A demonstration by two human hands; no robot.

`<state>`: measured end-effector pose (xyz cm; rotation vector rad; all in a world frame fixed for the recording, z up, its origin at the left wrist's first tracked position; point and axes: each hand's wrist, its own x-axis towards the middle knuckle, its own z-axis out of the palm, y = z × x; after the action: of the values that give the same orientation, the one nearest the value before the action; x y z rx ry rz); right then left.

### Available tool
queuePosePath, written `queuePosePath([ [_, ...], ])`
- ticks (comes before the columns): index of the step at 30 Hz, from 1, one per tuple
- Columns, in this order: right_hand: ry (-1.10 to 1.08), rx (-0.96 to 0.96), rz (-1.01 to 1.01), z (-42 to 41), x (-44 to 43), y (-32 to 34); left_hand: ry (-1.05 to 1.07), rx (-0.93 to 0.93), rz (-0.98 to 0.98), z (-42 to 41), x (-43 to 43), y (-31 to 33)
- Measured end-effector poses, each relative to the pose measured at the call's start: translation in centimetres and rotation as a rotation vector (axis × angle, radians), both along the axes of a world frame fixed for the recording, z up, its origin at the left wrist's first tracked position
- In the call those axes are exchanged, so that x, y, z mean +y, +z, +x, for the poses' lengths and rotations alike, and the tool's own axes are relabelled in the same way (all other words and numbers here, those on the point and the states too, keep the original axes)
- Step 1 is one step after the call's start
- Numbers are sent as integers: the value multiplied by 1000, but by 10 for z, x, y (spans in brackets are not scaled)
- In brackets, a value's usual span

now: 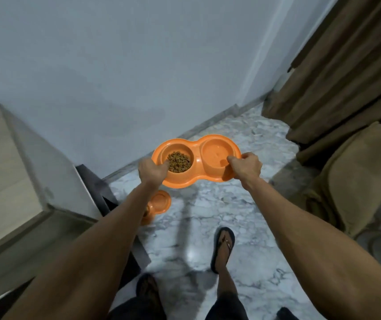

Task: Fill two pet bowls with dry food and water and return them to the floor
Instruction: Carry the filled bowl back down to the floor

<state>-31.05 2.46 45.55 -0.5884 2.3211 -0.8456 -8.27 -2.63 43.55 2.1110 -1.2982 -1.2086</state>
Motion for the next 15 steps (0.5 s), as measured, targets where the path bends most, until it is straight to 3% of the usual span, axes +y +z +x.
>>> queuePosePath([
  [6,128,-52,73,-53,-77,-121,113,-82,76,-45,-34,-114],
  [15,315,-119,137,-93,-140,-366,281,-163,162,-83,-55,-350],
])
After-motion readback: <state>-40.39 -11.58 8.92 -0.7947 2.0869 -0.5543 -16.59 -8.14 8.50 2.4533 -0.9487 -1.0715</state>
